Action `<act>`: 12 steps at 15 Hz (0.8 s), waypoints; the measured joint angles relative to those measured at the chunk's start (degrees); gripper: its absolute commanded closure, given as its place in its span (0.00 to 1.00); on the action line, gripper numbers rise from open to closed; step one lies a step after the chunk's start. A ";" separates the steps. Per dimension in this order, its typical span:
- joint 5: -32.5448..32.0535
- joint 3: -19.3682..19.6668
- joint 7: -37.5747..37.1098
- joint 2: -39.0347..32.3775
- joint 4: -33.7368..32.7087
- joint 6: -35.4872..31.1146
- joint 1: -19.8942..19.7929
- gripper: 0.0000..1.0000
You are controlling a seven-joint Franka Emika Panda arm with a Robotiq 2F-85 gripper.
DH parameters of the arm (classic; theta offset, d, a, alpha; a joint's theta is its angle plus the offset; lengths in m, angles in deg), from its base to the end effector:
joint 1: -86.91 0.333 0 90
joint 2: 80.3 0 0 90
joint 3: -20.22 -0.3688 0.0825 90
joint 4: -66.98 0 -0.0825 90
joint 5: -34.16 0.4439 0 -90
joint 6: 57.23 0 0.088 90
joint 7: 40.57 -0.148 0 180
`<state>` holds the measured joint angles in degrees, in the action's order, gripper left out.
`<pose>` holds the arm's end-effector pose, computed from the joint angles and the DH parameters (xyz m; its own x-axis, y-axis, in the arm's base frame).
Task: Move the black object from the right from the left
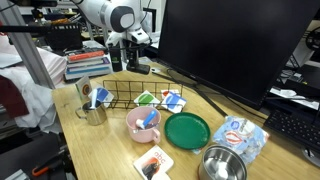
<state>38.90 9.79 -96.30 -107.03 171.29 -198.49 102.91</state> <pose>0.6675 0.3238 0.2714 0.8276 -0.5609 -0.0195 -0.5501 -0.8038 -0.2264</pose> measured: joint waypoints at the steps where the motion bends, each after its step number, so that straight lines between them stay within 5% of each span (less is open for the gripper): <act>1: -0.07 0.40 0.35 -1.46 -1.07 0.00 0.33 0.68; 12: -0.12 3.22 1.75 -8.23 -4.47 1.60 2.37 0.68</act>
<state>38.78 13.01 -94.55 -115.26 166.81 -196.89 105.27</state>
